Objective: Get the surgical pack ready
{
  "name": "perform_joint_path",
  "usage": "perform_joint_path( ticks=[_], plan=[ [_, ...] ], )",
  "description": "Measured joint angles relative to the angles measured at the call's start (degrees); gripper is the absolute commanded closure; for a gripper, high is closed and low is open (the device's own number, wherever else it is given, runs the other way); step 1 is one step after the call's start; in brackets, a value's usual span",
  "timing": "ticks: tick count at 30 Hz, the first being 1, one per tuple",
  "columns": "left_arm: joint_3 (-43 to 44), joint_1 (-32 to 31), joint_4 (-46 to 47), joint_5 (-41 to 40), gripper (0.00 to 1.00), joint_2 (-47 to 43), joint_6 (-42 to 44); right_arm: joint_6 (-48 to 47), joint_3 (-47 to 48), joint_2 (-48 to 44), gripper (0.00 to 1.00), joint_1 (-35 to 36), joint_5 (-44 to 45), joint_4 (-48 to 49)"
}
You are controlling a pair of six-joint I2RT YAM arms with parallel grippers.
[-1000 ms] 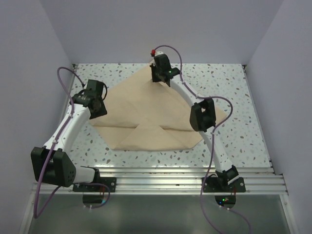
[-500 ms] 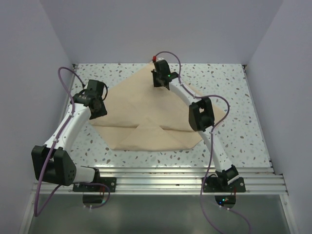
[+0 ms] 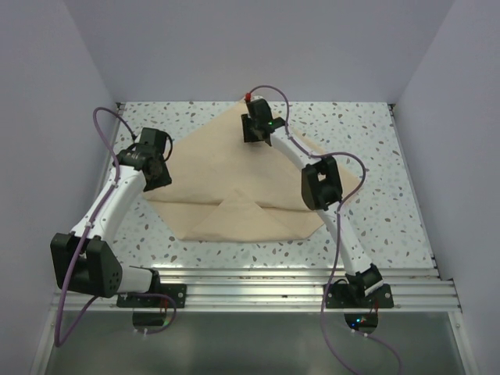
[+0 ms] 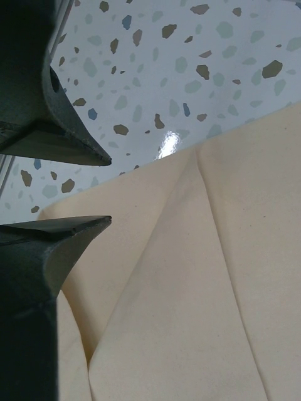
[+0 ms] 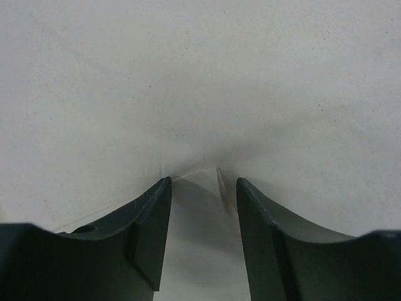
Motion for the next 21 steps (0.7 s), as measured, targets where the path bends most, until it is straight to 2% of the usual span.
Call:
perform_joint_path(
  ticks=[3, 4, 7, 11, 18, 21],
  plan=[
    [-0.1, 0.0, 0.0, 0.0, 0.58, 0.0, 0.0, 0.3, 1.5, 0.4, 0.34, -0.1, 0.1, -1.6],
    [-0.2, 0.0, 0.0, 0.0, 0.58, 0.0, 0.0, 0.3, 1.8, 0.2, 0.32, -0.1, 0.3, -1.8],
    [-0.3, 0.0, 0.0, 0.1, 0.58, -0.1, 0.1, 0.5, 0.8, -2.3, 0.32, -0.2, 0.2, -3.3],
    [-0.3, 0.0, 0.2, 1.1, 0.58, -1.4, 0.7, 0.2, -6.5, -12.0, 0.37, 0.0, -1.8, -7.4],
    [-1.0, 0.0, 1.3, 3.1, 0.58, -5.3, 1.0, -4.0, -20.8, -33.6, 0.36, 3.8, -16.4, -13.6],
    [-1.8, 0.0, 1.4, 4.3, 0.58, -6.3, 0.9, -6.2, -26.5, -38.7, 0.38, 7.5, -22.1, -15.6]
  ],
)
